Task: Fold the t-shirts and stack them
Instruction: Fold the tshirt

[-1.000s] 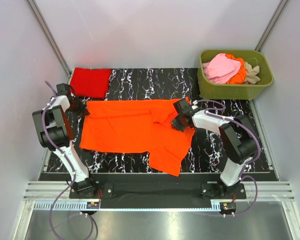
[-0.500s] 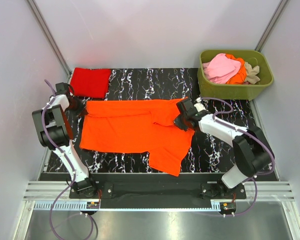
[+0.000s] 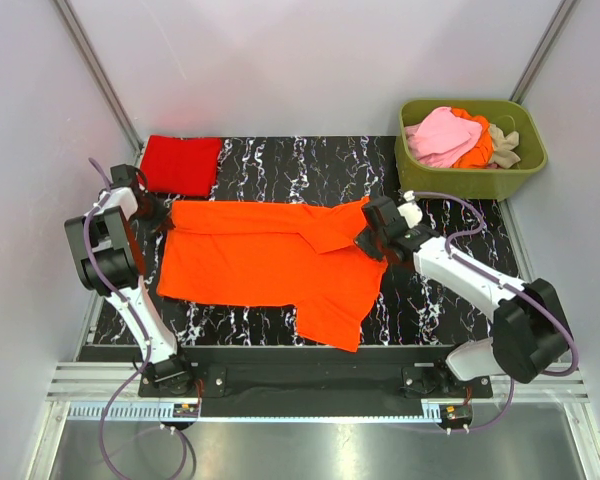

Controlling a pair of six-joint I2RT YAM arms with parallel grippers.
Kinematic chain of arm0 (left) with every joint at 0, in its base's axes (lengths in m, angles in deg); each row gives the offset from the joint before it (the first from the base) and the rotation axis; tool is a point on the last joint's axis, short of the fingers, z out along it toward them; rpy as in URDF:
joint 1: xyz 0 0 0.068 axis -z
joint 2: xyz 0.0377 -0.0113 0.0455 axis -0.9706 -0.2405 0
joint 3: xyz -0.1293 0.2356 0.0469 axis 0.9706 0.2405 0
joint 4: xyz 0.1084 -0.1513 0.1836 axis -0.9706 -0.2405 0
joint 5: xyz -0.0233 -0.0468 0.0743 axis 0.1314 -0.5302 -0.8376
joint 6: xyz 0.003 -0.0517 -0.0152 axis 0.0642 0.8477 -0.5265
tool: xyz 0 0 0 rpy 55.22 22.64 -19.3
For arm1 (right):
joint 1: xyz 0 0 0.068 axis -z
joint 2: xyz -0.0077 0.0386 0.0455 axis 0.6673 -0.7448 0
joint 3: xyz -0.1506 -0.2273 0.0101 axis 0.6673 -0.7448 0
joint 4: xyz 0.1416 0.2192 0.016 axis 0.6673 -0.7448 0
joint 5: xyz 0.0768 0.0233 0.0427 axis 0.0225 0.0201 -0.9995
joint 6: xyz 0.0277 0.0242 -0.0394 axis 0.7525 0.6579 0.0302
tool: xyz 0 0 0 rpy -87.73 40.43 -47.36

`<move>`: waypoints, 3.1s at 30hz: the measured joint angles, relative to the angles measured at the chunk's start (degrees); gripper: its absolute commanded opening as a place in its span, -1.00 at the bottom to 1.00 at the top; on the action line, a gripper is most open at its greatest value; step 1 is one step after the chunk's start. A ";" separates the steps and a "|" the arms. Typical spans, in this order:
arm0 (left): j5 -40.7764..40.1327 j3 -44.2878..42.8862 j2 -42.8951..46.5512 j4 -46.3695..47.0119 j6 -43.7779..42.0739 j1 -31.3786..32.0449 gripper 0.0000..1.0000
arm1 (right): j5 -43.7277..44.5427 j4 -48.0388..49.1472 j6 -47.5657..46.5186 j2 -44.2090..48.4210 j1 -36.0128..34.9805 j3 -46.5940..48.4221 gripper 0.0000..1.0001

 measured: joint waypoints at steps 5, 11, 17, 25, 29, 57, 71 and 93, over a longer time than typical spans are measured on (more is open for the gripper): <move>0.00 0.00 -0.04 0.00 -0.11 0.00 -1.00 | -0.04 0.50 0.26 -0.22 -0.92 -2.45 -1.00; -0.24 -0.02 -0.04 -0.26 -0.46 0.00 -0.68 | 0.57 0.61 1.31 -3.26 -2.84 -6.75 -0.54; -1.27 -1.18 0.17 -3.04 -1.16 -0.04 -0.16 | 1.77 -1.16 -2.45 -4.17 -2.84 -5.46 -0.02; 0.70 -6.10 2.67 -6.01 -2.21 1.11 -0.13 | -2.97 2.14 -21.29 -8.76 6.47 6.36 -0.06; 3.04 -8.07 2.47 -6.03 -2.67 4.13 -0.13 | -8.46 5.22 -29.83 -16.94 13.03 12.20 -0.09; 3.32 -12.02 -7.80 -7.04 -3.61 5.60 -0.10 | -8.46 7.34 -40.52 -41.31 17.62 31.95 -1.00; 2.27 -14.25 -8.35 -7.45 -2.99 5.20 0.09 | -5.20 7.69 -35.28 -41.22 17.35 31.85 -0.44; -11.85 17.64 26.12 -13.57 10.54 -1.29 0.11 | -11.30 -4.90 -20.85 -5.01 4.00 9.35 -0.08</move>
